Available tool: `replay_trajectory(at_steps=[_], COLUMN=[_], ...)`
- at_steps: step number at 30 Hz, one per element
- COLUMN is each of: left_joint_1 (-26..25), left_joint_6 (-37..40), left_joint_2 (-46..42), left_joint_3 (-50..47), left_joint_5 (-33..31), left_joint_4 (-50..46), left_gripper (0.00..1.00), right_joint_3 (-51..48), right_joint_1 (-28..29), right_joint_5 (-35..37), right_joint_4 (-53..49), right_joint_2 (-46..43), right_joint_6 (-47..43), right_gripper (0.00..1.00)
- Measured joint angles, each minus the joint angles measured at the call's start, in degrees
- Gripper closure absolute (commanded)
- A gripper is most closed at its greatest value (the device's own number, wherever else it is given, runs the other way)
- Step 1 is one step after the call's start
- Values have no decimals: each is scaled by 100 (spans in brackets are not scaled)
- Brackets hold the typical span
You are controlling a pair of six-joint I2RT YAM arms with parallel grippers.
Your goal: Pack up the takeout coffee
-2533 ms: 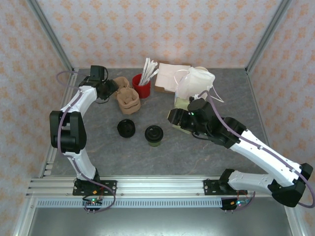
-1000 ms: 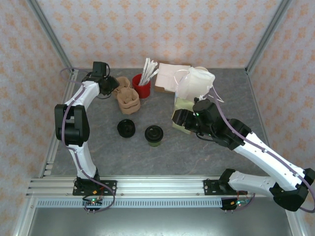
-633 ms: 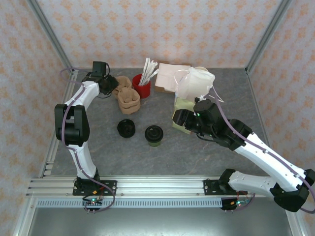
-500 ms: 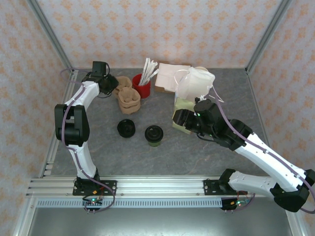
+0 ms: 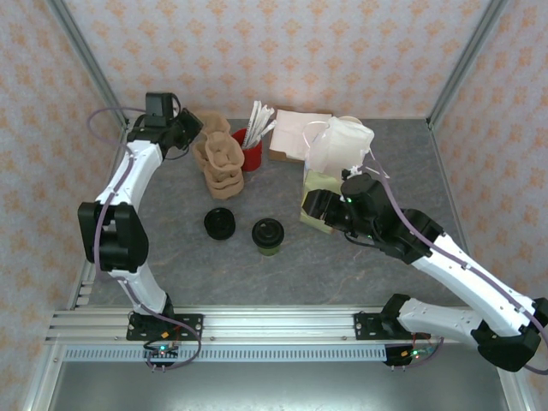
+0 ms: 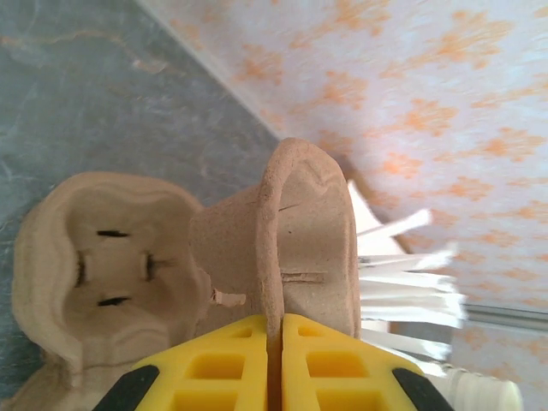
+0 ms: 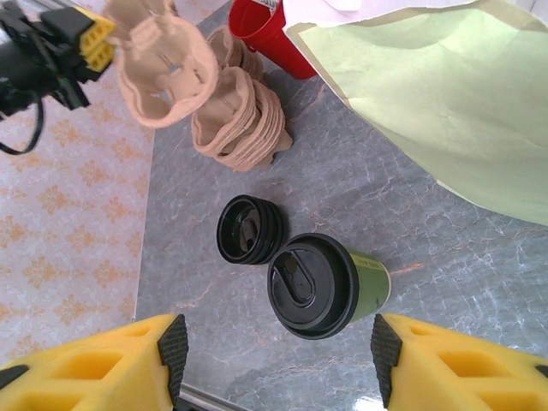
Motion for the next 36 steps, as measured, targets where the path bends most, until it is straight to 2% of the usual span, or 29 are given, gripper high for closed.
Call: replay_trajectory(at_steps=[5, 13, 21, 27, 36], left_joint_1=[-98, -870, -1294, -1390, -1397], left_joint_6=[66, 299, -98, -426, -706], left_joint_2=[-612, -2103, -3303, -3585, -3703], left_joint_3=[378, 448, -334, -739, -905], left_joint_5=[131, 879, 1384, 1464, 1469], left_joint_4=[-387, -708, -542, -472, -334], left_gripper=[90, 90, 90, 90, 89], right_joint_3=[-7, 35, 503, 761, 815], right_joint_1=[-2, -2, -4, -2, 48], right_joint_5=[-46, -549, -1154, -1762, -2131], right_joint_4=[229, 1224, 1961, 2562, 2623], right_joint_2=[-184, -387, -192, 321, 706], right_joint_6=[-216, -977, -1812, -1945, -1982], right_gripper=[39, 37, 38, 38, 38])
